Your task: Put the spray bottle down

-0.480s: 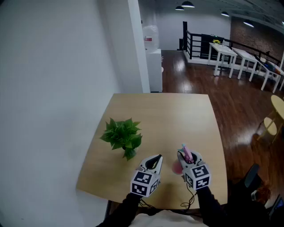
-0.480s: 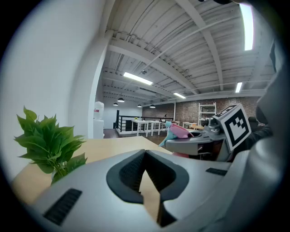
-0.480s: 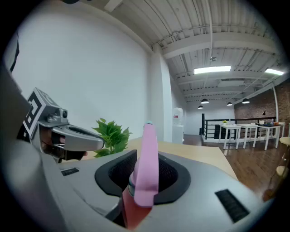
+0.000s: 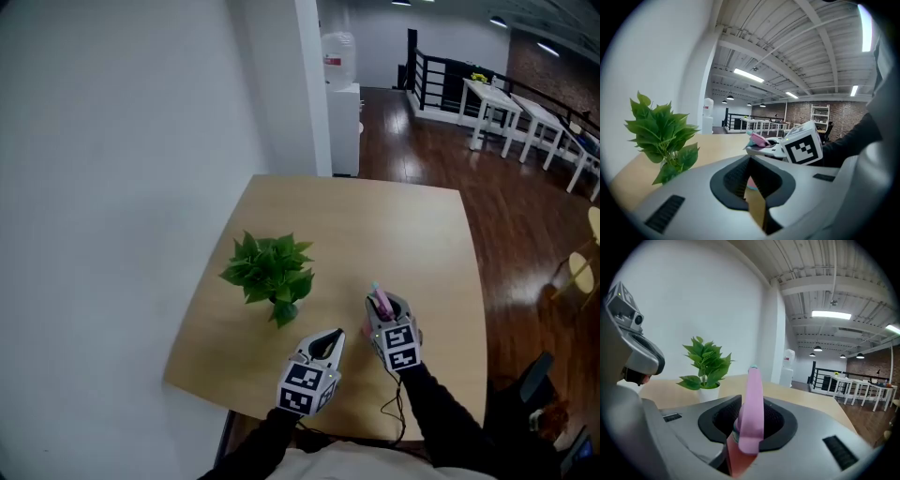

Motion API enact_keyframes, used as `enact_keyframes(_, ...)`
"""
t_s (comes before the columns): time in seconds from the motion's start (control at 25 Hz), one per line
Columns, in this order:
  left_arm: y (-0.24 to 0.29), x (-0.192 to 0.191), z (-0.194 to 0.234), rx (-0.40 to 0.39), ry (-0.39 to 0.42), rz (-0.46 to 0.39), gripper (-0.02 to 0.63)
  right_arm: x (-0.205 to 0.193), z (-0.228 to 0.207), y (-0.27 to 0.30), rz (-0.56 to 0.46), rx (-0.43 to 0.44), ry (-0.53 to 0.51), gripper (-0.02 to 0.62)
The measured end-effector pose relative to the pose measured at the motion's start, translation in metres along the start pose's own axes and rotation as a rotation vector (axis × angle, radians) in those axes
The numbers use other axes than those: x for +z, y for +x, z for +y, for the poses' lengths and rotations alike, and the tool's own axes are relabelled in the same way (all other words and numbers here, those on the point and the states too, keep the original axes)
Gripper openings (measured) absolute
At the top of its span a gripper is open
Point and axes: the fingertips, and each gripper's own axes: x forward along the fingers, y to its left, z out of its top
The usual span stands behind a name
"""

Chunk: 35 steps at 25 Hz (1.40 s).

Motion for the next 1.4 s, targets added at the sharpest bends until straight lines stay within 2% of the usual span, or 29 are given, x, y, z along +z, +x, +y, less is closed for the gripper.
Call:
enact_keyframes(0.2, -0.004, -0.012, 0.013, 0.027, -0.024, 0.021, 0.008, -0.003, 0.010, 0.024, -0.002, -0.006, -0.036, 0.080)
enact_keyframes(0.56, -0.001, -0.021, 0.024, 0.028, -0.055, 0.035, 0.008, -0.003, 0.013, 0.033, -0.022, -0.016, -0.024, 0.085)
enact_keyframes(0.6, -0.001, -0.021, 0.024, 0.026, -0.054, 0.035, 0.008, -0.004, 0.014, 0.033, -0.019, -0.009, -0.017, 0.097)
enact_keyframes(0.68, 0.000, -0.021, 0.024, 0.025, -0.051, 0.035, 0.008, -0.006, 0.018, 0.033, -0.012, 0.015, 0.001, 0.189)
enact_keyframes(0.72, 0.000, -0.021, 0.024, 0.023, -0.050, 0.035, 0.008, -0.007, 0.019, 0.033, -0.009, 0.023, 0.006, 0.209)
enact_keyframes(0.8, 0.000, -0.020, 0.022, 0.019, -0.052, 0.035, 0.008, -0.008, 0.020, 0.032, -0.004, 0.032, 0.010, 0.209)
enact_keyframes(0.84, 0.000, -0.020, 0.022, 0.018, -0.051, 0.033, 0.008, -0.008, 0.021, 0.032, -0.001, 0.034, 0.010, 0.244)
enact_keyframes(1.0, 0.000, -0.019, 0.024, 0.022, -0.045, 0.026, 0.008, -0.009, 0.021, 0.028, -0.001, 0.040, 0.011, 0.247)
enact_keyframes(1.24, -0.005, -0.013, 0.020, 0.031, -0.056, 0.005, 0.008, -0.012, 0.002, -0.013, -0.003, -0.018, 0.060, 0.247)
enact_keyframes(1.4, -0.007, -0.007, 0.013, 0.007, -0.074, -0.019, 0.008, -0.007, -0.020, -0.068, -0.046, -0.080, 0.165, 0.247)
